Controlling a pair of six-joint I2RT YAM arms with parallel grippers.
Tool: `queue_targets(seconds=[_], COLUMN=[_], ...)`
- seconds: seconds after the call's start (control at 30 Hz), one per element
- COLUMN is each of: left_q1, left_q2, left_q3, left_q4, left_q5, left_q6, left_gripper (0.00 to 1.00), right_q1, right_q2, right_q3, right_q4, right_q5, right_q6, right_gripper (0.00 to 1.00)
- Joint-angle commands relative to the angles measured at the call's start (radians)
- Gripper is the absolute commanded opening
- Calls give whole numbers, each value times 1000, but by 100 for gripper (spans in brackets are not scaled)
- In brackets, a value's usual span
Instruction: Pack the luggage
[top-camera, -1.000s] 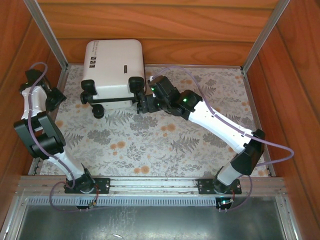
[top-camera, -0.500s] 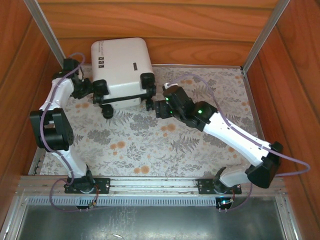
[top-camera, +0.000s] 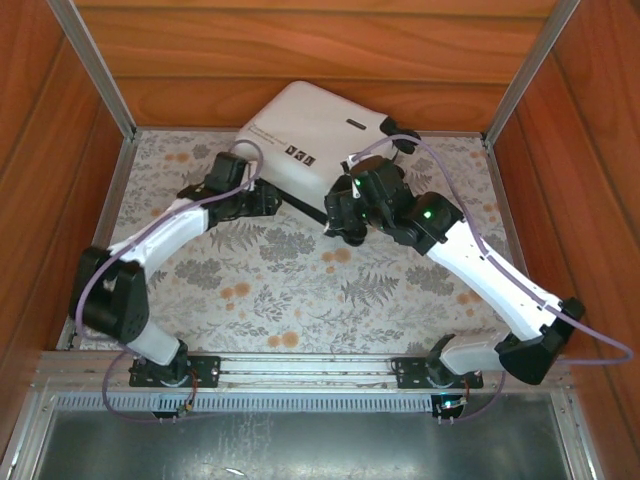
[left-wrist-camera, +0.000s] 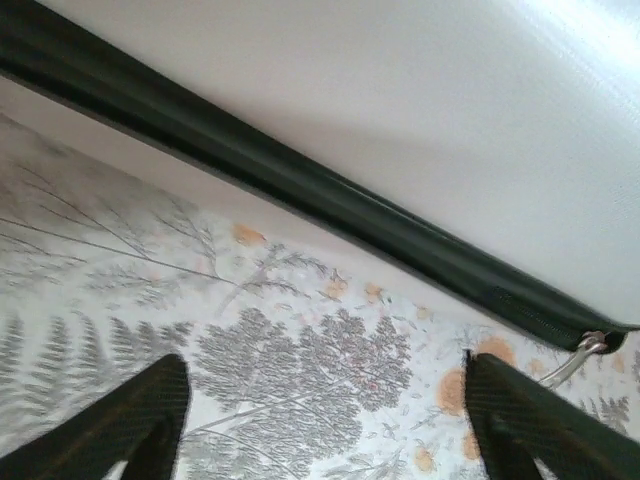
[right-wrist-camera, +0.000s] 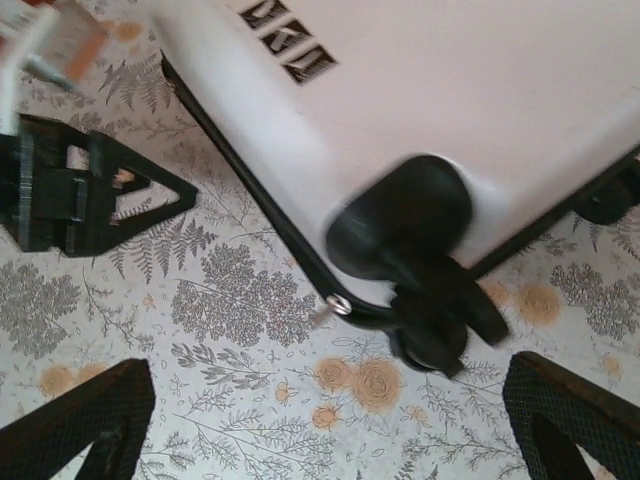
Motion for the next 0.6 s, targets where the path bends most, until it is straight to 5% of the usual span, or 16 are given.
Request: queue_targets(seconds=[0.0, 0.27, 0.57], left_q1=[9, -158, -281], left_q2=[-110, -265, -198], left_q3=[-112, -379, -414], left_q4=[117, 288, 398], left_q5=[-26, -44, -101], left_q6=[24, 15, -2], left_gripper=[82, 87, 86], right_q1=[-75, -264, -293], right_q2=[48, 83, 225], right_q3=[60, 97, 103], right_q4=[-108, -261, -271], right_q5=[-111, -350, -423], right_q6=[-148, -380, -443], right_gripper=[97, 97, 98])
